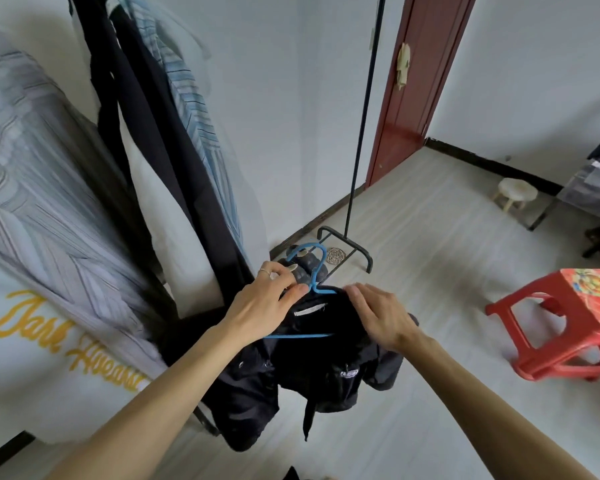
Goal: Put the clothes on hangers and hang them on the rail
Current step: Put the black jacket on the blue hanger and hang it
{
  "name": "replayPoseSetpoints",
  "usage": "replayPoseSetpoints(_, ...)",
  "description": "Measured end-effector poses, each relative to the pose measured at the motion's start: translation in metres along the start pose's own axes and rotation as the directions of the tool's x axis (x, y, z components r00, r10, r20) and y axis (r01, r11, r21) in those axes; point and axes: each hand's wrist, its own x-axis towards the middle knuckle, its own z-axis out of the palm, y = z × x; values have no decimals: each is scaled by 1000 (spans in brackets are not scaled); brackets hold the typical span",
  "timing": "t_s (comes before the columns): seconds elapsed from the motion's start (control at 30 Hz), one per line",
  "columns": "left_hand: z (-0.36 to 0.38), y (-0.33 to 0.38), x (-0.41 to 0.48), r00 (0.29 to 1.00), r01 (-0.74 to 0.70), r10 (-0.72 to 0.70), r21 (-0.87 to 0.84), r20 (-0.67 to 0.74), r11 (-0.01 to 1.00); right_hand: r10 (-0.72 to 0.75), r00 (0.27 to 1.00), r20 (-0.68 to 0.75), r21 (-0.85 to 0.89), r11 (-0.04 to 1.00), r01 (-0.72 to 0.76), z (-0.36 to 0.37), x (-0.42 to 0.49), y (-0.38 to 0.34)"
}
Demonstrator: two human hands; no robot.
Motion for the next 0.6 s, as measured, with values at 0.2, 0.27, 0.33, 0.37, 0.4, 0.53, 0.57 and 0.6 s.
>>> replayPoseSetpoints(0.2,-7,14,-12,995,-14,14,-4,101,1000,321,906,276,444,794,-416,2,19,-1)
replayPoseSetpoints(0.27,-8,11,-15,992,-3,8,-43,127,999,340,890,306,326,841,-433,4,20,4)
replayPoseSetpoints(0.33,-8,8,-19,992,24,-17,-56,122,998,356,848,392,125,893,-432,10,18,14)
replayPoseSetpoints(0.37,-6,6,-20,993,31,-23,-59,118,998,371,826,425,79,894,-442,10,15,16)
replayPoseSetpoints(0.4,-3,5,-22,993,32,-24,-59,116,998,370,819,438,79,892,-445,10,12,17)
replayPoseSetpoints(0.53,3,3,-18,994,51,-41,-94,105,994,292,878,379,175,909,-378,7,3,-14)
replayPoseSetpoints(0.57,2,2,-17,994,48,-37,-107,102,993,297,906,302,141,926,-351,8,1,-21)
replayPoseSetpoints(0.6,0,2,-15,994,38,-23,-143,109,989,315,926,208,102,934,-341,10,-1,-26)
